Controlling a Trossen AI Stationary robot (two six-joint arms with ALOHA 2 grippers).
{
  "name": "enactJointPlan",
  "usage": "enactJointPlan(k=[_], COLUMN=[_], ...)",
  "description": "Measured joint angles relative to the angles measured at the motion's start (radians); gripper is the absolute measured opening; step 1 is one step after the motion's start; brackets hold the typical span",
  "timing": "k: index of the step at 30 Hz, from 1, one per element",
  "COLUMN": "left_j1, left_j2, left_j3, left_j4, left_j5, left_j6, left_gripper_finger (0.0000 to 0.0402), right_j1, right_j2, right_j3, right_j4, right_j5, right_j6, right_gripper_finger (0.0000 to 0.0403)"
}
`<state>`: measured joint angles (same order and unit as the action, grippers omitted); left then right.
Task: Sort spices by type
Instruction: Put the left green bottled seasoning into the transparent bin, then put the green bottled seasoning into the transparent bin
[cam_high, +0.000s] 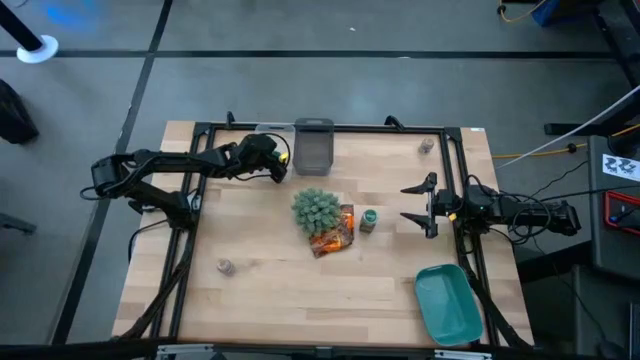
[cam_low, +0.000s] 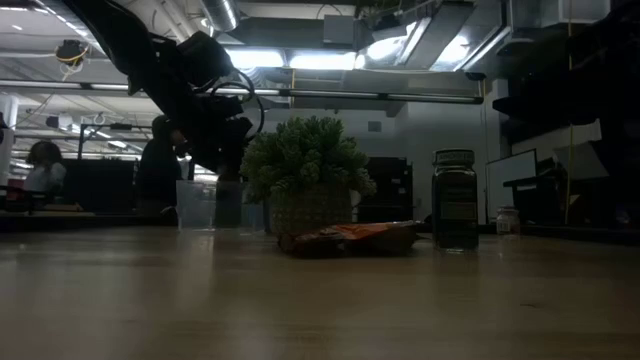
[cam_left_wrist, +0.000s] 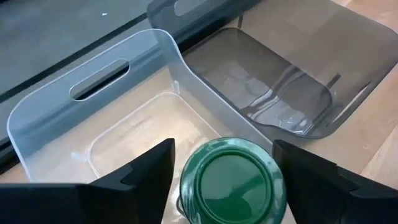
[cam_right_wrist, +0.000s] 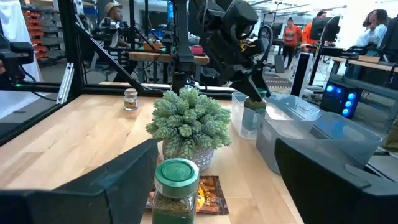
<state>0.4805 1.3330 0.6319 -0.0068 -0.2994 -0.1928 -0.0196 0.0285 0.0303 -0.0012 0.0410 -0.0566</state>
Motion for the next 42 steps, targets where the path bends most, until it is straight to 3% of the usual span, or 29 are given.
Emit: enactJointPlan(k=[6, 14, 20, 42], left_j1=[0.000, 0.000, -0.001, -0.001], left_j2=[-0.037, -0.160, -0.237, -0.299], left_j3=[0.000, 0.000, 0.000, 0.000], left_j4=[0.022, 0.021, 0.018, -0.043], left_j5=[0.000, 0.000, 0.000, 0.000], left_j6=[0.053, 0.088, 0.090, 0.084], left_gripper_finger=[0.0255, 0.0255, 0.0255, 0.0255], right_j1=[0.000, 0.000, 0.000, 0.000], right_j2=[0.000, 0.008, 0.083, 0.839], right_j3=[-0.001, 0.000, 0.025, 0.265], right_j4=[0.089, 0.166, 0.192, 0.186], right_j5=[0.010, 0.011, 0.011, -0.027], right_j6=[0.107, 0.115, 0.131, 0.217], right_gripper_finger=[0.0324, 0.0324, 0.0324, 0.0324])
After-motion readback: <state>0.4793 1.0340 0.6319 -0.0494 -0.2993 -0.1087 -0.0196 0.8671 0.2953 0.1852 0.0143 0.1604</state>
